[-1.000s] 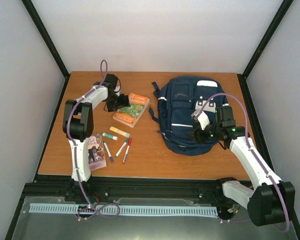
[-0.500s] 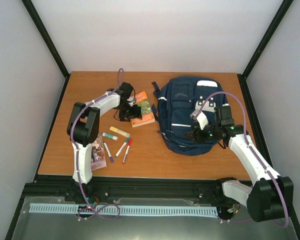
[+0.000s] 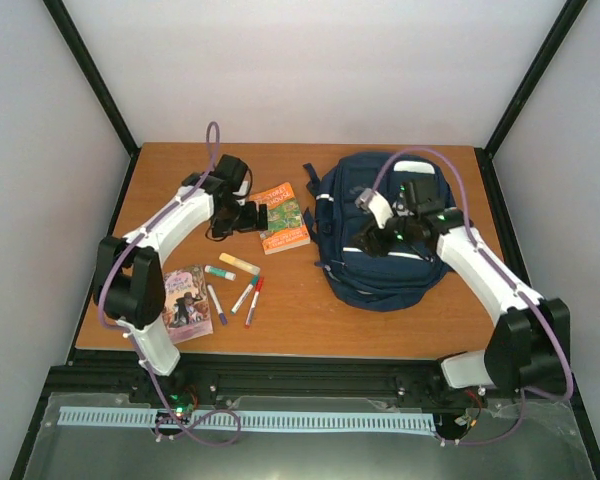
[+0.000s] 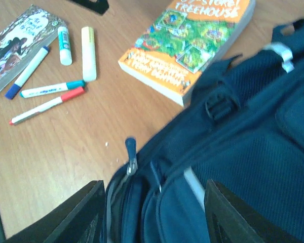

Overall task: Pack the student bag
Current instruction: Adjust the book at the center of the board, then pick up the book from the center of the board.

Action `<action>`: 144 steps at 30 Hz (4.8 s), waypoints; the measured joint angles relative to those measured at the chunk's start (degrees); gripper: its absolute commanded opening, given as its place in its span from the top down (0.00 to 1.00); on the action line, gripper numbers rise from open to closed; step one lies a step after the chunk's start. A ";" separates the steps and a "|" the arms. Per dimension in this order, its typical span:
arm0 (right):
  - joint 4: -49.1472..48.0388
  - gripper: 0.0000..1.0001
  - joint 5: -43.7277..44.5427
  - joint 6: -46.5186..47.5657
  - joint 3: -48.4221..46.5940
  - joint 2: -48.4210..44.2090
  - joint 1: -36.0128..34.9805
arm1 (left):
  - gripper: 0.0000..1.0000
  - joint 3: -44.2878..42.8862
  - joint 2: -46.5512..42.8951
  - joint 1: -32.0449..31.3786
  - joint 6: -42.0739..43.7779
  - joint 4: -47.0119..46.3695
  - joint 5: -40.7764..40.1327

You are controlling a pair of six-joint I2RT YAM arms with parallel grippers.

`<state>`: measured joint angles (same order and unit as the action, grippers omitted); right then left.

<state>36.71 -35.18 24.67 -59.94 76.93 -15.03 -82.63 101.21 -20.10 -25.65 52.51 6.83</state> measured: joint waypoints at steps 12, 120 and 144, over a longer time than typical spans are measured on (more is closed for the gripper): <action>-3.30 0.48 10.51 -6.36 -24.22 27.80 -12.94 | 0.00 13.05 -17.09 0.00 1.53 -8.09 -1.38; 1.33 0.97 -7.58 -25.00 -37.70 55.39 -12.98 | 0.21 28.89 -1.90 4.37 -21.68 -37.68 14.64; 1.29 0.97 -5.38 -24.90 -38.03 56.70 -11.06 | 0.56 35.93 -9.62 0.15 -30.80 -62.49 24.28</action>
<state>38.00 -40.56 -0.23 -97.97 133.62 -26.09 -46.70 91.59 -19.94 -56.45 -9.98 31.11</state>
